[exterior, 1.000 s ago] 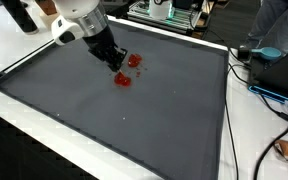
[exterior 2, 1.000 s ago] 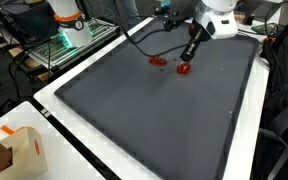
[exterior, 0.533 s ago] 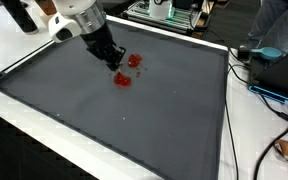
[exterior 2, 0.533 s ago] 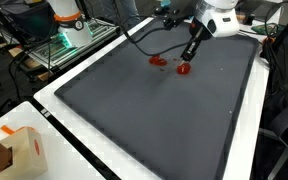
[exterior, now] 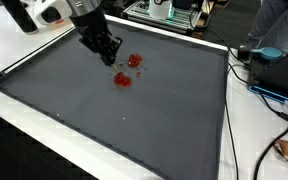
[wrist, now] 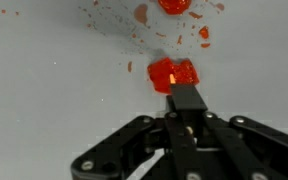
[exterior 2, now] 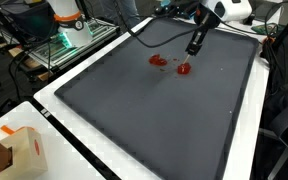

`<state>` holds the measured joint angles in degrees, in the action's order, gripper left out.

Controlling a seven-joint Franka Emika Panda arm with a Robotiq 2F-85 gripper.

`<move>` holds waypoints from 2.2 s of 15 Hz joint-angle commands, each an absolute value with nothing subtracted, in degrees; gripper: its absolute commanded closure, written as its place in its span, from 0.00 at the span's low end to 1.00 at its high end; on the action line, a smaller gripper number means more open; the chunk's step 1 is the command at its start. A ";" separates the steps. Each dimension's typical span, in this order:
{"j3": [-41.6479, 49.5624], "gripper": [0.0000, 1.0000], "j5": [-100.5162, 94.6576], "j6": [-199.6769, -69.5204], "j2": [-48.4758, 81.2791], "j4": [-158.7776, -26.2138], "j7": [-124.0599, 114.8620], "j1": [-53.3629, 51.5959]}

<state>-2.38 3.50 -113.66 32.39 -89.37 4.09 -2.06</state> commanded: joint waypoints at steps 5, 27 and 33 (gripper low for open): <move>-2.53 0.97 2.42 -114.27 28.25 -90.69 5.76 -1.82; -3.72 0.97 3.53 -114.14 19.50 -93.17 7.87 -2.14; -3.53 0.87 3.21 -113.47 21.57 -90.04 7.14 -2.26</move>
